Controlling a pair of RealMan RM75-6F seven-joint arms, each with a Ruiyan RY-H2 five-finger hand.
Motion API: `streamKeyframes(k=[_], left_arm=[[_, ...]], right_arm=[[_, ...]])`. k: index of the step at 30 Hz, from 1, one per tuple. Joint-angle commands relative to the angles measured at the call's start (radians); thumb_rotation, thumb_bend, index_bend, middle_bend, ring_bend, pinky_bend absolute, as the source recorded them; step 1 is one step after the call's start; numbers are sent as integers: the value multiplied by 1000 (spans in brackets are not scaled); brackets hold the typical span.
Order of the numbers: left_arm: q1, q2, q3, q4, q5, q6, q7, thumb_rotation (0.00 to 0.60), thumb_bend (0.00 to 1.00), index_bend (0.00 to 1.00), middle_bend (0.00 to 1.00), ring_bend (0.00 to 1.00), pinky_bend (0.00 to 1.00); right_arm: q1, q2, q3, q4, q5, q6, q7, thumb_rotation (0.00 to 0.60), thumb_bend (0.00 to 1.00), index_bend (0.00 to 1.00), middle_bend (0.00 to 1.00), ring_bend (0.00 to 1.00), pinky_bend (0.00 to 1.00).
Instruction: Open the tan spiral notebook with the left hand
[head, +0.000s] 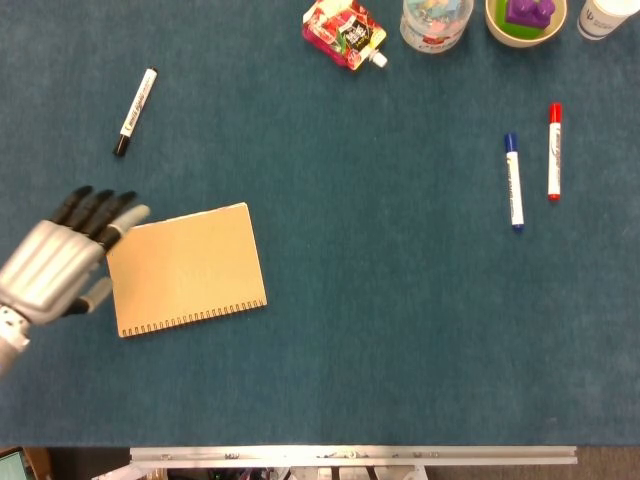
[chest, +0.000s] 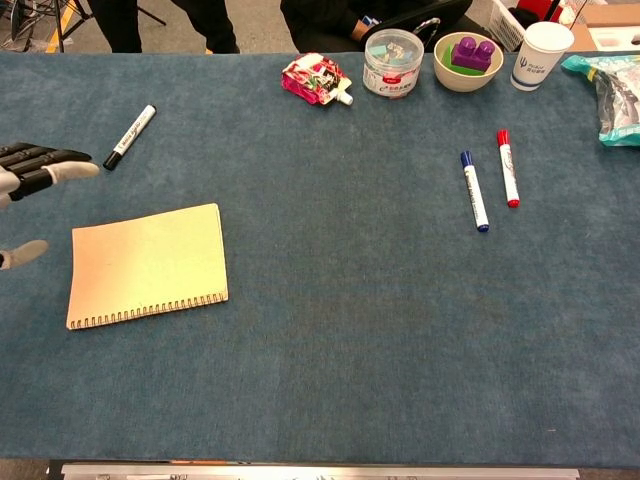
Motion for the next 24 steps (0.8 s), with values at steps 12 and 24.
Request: streamKeyframes(k=[12, 24], left_arm=[[-66, -155, 2, -7, -55, -105, 105, 600, 256, 0, 0, 0, 21], [-79, -239, 23, -26, -140, -167, 234, 600, 256, 0, 0, 0, 0]], right_arm=[[-17, 1, -11, 19, 8, 6, 32, 600, 222, 238, 249, 147, 265], [-19, -6, -15, 44, 14, -5, 62, 600, 221, 238, 249, 147, 265]])
